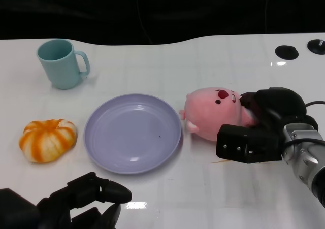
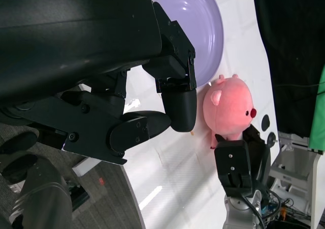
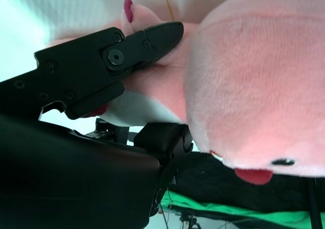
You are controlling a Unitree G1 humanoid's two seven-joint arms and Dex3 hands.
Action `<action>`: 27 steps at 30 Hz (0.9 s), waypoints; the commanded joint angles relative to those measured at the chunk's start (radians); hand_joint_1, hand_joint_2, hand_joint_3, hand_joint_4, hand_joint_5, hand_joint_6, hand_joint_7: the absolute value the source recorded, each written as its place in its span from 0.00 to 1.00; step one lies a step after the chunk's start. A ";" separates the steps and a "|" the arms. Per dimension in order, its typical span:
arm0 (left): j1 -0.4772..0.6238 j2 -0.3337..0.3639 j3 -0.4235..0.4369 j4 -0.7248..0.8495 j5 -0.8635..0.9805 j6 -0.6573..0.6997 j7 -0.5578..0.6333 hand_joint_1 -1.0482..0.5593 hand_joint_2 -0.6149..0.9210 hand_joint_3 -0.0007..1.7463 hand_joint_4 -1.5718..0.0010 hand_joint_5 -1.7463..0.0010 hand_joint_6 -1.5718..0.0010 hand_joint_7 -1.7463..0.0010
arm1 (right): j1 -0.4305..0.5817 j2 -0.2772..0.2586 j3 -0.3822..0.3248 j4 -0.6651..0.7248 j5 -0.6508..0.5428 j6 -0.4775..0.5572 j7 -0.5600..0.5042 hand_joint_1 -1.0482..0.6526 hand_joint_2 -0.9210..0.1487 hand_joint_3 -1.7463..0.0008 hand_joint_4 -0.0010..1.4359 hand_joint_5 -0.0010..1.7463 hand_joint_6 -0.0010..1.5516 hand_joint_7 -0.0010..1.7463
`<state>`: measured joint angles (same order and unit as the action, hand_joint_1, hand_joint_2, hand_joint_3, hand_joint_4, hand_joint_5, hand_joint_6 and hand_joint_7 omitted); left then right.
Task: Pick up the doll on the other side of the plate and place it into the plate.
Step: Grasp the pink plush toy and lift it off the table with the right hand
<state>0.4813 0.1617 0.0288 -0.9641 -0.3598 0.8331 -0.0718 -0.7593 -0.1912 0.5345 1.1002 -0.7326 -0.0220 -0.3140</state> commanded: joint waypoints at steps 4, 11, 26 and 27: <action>0.013 0.011 -0.010 0.010 0.029 -0.029 0.007 0.51 0.92 0.40 0.65 0.01 0.65 0.26 | 0.044 0.002 -0.030 0.018 0.035 0.030 -0.031 0.47 0.00 0.92 0.52 1.00 0.59 0.45; 0.053 0.010 -0.017 -0.022 0.034 -0.040 0.000 0.51 0.92 0.40 0.65 0.01 0.65 0.26 | 0.093 -0.017 -0.117 -0.053 0.115 -0.022 -0.117 0.49 0.01 0.85 0.56 1.00 0.41 0.96; 0.116 0.039 -0.043 0.007 0.076 -0.139 -0.021 0.52 0.92 0.39 0.67 0.00 0.65 0.29 | 0.109 0.013 -0.238 -0.212 0.214 -0.096 -0.143 0.50 0.39 0.33 0.65 1.00 0.47 1.00; 0.119 0.042 -0.045 0.012 0.081 -0.150 -0.024 0.52 0.93 0.39 0.68 0.00 0.65 0.29 | 0.104 0.017 -0.238 -0.222 0.216 -0.099 -0.142 0.50 0.40 0.32 0.65 1.00 0.47 1.00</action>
<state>0.5928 0.1894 -0.0175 -0.9618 -0.2879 0.7055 -0.0835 -0.6318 -0.1778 0.3145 0.9028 -0.5340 -0.1080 -0.4572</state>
